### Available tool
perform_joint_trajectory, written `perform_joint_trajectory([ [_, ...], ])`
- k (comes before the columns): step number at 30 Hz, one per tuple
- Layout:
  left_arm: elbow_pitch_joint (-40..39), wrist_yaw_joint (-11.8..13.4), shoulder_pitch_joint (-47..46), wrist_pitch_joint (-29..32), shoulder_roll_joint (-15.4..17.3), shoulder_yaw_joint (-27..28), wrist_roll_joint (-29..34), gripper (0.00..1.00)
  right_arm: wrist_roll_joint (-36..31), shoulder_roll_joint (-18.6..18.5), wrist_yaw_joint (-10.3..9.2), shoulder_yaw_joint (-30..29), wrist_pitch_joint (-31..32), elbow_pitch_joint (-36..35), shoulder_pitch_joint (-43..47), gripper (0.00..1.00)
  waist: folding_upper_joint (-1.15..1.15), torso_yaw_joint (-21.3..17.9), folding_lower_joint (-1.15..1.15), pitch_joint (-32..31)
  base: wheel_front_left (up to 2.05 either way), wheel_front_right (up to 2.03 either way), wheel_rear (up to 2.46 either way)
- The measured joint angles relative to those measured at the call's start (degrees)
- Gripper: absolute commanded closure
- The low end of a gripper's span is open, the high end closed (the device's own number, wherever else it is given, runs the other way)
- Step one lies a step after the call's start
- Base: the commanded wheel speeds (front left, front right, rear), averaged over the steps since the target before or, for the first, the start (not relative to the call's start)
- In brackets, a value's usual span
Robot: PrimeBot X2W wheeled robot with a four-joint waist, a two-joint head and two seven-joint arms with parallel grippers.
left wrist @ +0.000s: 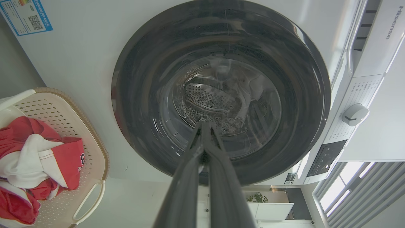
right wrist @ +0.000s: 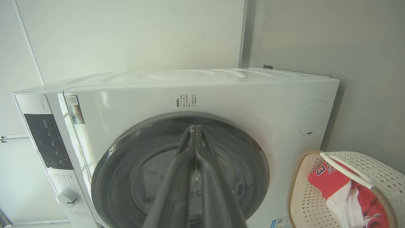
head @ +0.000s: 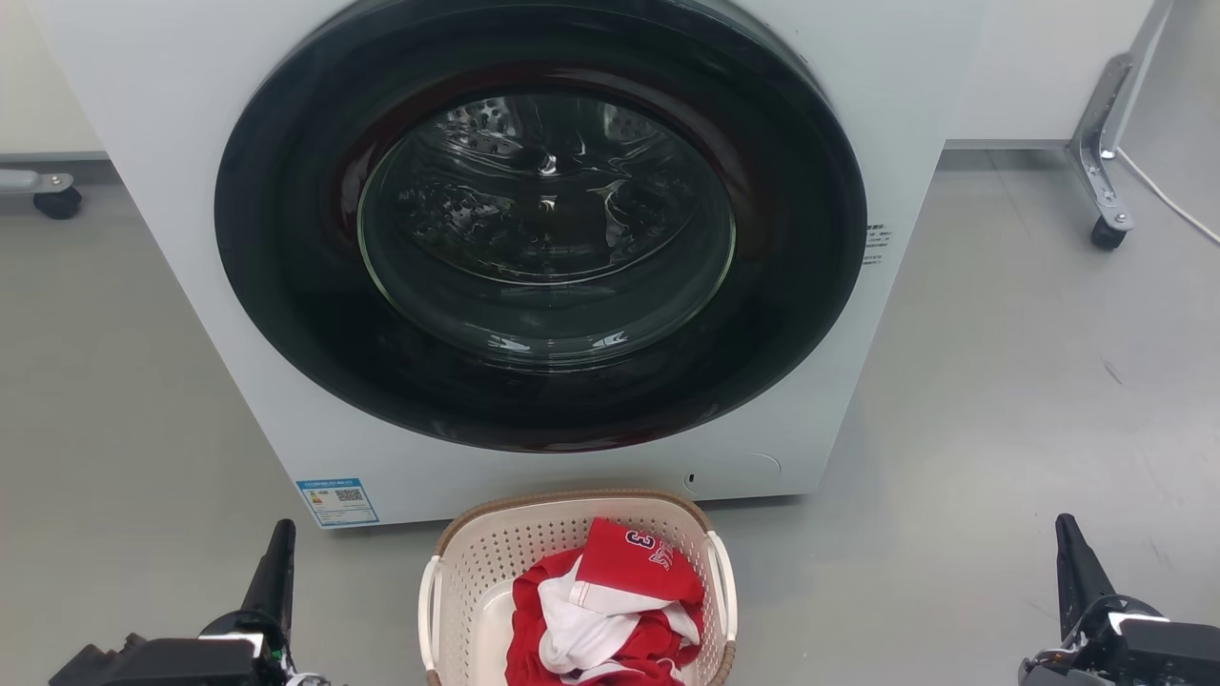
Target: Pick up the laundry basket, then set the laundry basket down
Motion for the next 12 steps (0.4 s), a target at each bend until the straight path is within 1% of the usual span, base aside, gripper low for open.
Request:
perform_joint_trajectory([
  [12,-0.01,0.00,0.00,0.00,-0.01,0.00,0.00,1.00,0.00,0.00,0.00,0.00,0.00,0.00,0.00,1.00,0.00,0.00,0.00,0.00,0.00,0.00,0.00],
])
